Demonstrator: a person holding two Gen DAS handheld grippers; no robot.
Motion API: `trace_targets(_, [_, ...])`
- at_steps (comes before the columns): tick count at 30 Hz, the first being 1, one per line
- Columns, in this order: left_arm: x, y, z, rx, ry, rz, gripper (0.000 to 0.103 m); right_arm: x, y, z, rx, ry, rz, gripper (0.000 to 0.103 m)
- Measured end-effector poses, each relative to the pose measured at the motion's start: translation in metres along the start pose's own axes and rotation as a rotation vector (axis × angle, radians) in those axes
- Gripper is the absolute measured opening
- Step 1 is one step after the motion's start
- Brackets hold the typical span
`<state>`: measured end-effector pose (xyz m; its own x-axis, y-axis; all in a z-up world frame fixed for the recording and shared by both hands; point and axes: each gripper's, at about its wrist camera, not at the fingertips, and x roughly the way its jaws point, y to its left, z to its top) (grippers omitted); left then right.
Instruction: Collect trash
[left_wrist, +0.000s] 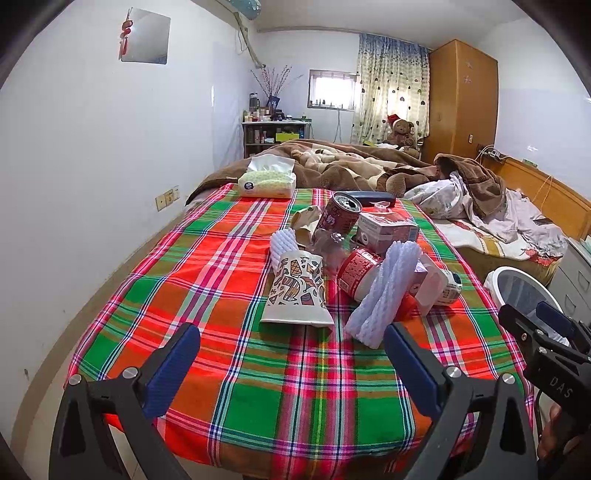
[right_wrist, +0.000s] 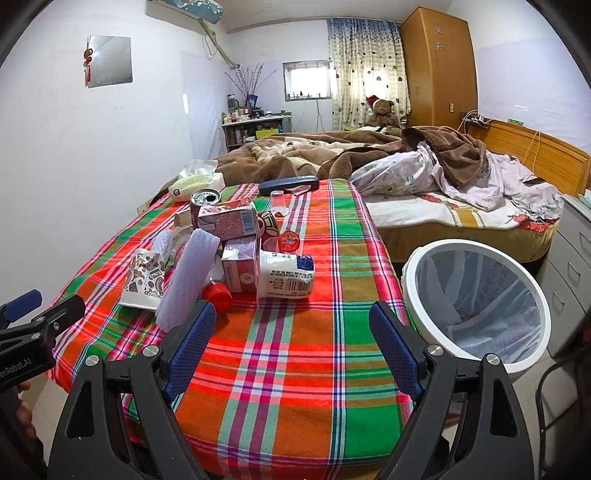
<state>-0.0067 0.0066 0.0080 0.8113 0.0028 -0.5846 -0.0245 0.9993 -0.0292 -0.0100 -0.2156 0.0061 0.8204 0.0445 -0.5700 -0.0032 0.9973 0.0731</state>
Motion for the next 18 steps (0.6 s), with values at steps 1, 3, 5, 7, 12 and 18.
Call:
trace_targets(1, [0.000,0.000,0.000,-0.001,0.000,0.000,0.101,0.000,0.000,-0.001,-0.001,0.000,0.000,0.087])
trace_targets(3, [0.000,0.001,0.000,0.000,0.002,0.000,0.101,0.000,0.000,0.000,-0.001,-0.001,-0.001,0.087])
trace_targets(5, [0.002,0.003,0.001,-0.001,0.006,0.001,0.101,0.001,-0.001,0.000,-0.002,0.000,-0.001,0.087])
trace_targets(7, [0.003,0.005,0.002,-0.005,0.009,0.000,0.101,0.001,-0.001,0.000,0.001,0.002,-0.001,0.087])
trace_targets(12, [0.009,0.007,0.004,-0.007,0.017,0.009,0.101,0.003,-0.002,0.002,0.001,0.004,-0.001,0.087])
trace_targets(18, [0.018,0.008,0.005,-0.011,0.031,0.004,0.101,0.011,-0.002,0.003,0.001,0.012,-0.004,0.087])
